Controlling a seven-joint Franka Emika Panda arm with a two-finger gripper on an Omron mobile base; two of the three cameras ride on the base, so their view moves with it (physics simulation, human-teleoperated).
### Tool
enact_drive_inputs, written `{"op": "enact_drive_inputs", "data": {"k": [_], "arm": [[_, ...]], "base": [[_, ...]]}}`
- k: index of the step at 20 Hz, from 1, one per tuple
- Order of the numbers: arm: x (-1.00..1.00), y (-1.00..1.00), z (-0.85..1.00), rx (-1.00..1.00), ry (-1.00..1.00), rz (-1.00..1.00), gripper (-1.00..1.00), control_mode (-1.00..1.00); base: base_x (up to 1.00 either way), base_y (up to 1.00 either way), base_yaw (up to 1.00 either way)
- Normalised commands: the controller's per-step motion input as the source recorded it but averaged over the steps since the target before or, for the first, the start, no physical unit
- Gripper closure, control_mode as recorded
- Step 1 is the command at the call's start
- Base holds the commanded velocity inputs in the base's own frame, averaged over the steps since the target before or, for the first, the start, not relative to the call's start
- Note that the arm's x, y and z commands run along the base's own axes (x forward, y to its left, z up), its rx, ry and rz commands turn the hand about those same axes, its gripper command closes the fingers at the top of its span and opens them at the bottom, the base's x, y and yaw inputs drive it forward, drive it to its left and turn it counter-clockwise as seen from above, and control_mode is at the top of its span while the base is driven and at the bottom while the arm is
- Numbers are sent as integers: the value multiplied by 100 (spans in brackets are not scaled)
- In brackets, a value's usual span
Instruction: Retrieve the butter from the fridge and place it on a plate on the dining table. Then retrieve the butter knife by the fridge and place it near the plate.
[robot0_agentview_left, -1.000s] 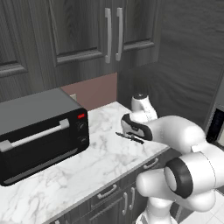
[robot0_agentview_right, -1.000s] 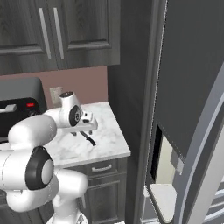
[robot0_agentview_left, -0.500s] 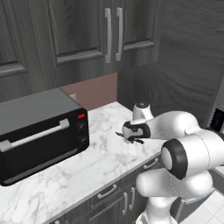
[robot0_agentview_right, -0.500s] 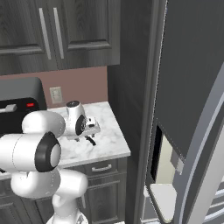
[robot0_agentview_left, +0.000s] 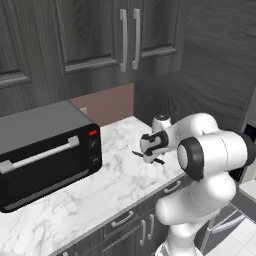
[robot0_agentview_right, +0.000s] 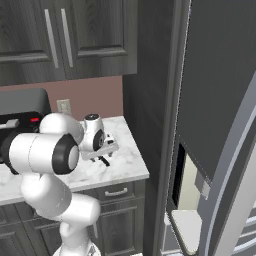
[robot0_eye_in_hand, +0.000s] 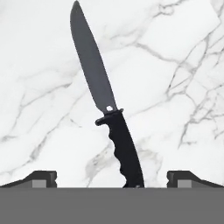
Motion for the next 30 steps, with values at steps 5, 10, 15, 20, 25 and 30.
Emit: {"op": "enact_drive_inputs", "data": {"k": [5,10,15,20,25,30], "arm": [[12,0,-32,0,-2,2,-100,-100],[4,0,-30,0,-5,0,-100,-100],[8,0,-42,0,-3,1,100,-100],[9,0,-34,0,-1,2,100,-100],[1,0,-5,0,1,1,100,-100],[0,-1,0,0,0,0,100,-100]], "base": [[0,0,0],[0,0,0],[0,0,0],[0,0,0],[0,0,0],[0,0,0]]}}
